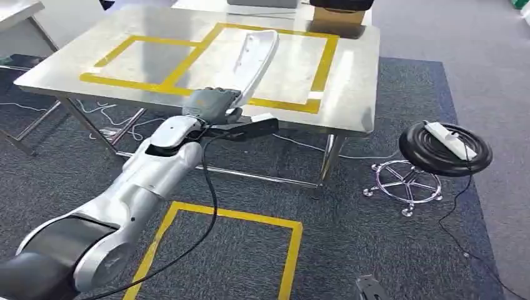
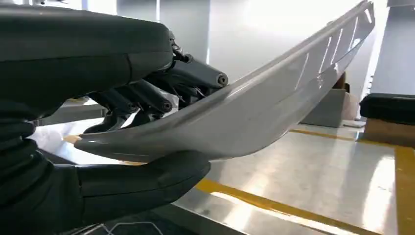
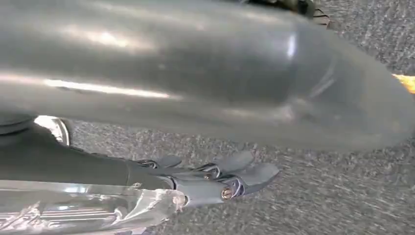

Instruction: Take the parts from the cabinet and place them on the table.

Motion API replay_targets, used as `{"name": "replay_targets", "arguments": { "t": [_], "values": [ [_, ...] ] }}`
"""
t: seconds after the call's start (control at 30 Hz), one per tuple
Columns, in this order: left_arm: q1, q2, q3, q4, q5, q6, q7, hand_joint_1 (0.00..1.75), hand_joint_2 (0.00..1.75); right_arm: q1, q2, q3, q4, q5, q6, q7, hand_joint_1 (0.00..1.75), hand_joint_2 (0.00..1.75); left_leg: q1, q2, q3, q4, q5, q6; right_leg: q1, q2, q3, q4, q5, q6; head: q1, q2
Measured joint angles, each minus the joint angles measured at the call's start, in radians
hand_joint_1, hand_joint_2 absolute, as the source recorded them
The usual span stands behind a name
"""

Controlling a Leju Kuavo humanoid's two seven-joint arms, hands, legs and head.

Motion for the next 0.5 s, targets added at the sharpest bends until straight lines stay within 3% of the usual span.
{"name": "replay_targets", "arguments": {
  "t": [0.07,0.13,0.17,0.27,0.3,0.33,0.37,0.43,0.47,0.5],
  "values": [
    [0.003,-0.002,0.0,0.0,-0.004,0.0,0.0,1.75,1.75,0.004,0.0,0.0,0.0,0.0,-0.001,0.0,0.0,0.0,0.004,0.003,0.004,-0.009,-0.001,-0.01,0.004,0.006,-0.002,-0.003,-0.003,-0.006,0.0,0.0],
    [0.003,-0.003,0.0,-0.002,-0.005,0.0,0.0,1.75,1.75,0.003,-0.001,0.0,0.0,0.0,-0.002,0.0,0.0,0.0,0.004,0.004,0.002,0.008,-0.015,-0.022,-0.004,0.008,0.015,-0.021,0.0,-0.014,-0.001,0.0],
    [0.001,-0.004,0.0,-0.002,-0.005,0.001,0.0,1.75,1.75,0.002,-0.001,0.0,0.0,0.0,-0.002,0.0,0.0,0.0,0.003,0.004,-0.022,0.051,-0.036,-0.025,-0.004,0.007,0.018,-0.022,-0.003,-0.02,-0.004,0.0],
    [0.01,-0.004,0.001,-0.002,-0.005,0.0,0.0,1.75,1.75,0.003,-0.001,0.0,0.0,-0.001,-0.002,0.0,0.0,0.0,0.003,0.003,-0.158,0.273,-0.113,-0.031,-0.004,0.007,0.025,-0.022,-0.012,-0.029,-0.004,0.0],
    [0.016,-0.003,0.001,-0.002,-0.005,0.0,0.0,1.75,1.75,0.004,-0.001,-0.001,0.0,-0.001,-0.002,0.0,0.0,0.0,0.004,0.004,-0.185,0.295,-0.101,-0.033,-0.004,0.009,0.028,-0.022,-0.015,-0.029,-0.004,0.0],
    [0.02,-0.004,0.001,-0.002,-0.005,0.0,0.0,1.75,1.75,0.004,-0.001,-0.001,0.0,-0.001,-0.002,0.0,0.0,0.0,0.005,0.004,-0.184,0.269,-0.063,-0.033,-0.005,0.012,0.032,-0.021,-0.019,-0.027,-0.004,0.0],
    [0.02,-0.003,0.001,-0.002,-0.005,0.0,0.0,1.75,1.75,0.005,-0.001,-0.001,0.0,-0.002,-0.002,0.0,0.0,0.0,0.006,0.004,-0.163,0.208,-0.011,-0.033,-0.006,0.017,0.036,-0.02,-0.023,-0.024,-0.005,0.0],
    [0.018,-0.002,0.002,-0.002,-0.005,0.0,0.0,1.75,1.75,0.005,-0.001,-0.001,0.0,-0.003,-0.002,0.0,0.0,0.0,0.006,0.004,-0.092,0.049,0.078,-0.033,-0.008,0.021,0.047,-0.016,-0.035,-0.012,-0.004,0.0],
    [0.017,-0.002,0.002,-0.002,-0.005,0.0,-0.001,1.75,1.75,0.003,-0.001,-0.001,0.0,-0.003,-0.002,0.0,0.0,0.0,0.007,0.003,-0.067,0.002,0.077,-0.034,0.001,0.022,0.044,-0.005,-0.044,-0.004,-0.005,0.0],
    [0.017,-0.005,0.002,-0.002,-0.006,0.0,-0.002,1.75,1.75,0.002,-0.001,-0.001,0.0,-0.003,-0.002,0.0,0.0,0.0,0.006,-0.001,-0.065,-0.004,0.065,-0.017,0.0,0.023,0.042,-0.005,-0.047,-0.003,-0.002,0.0]
  ]
}}
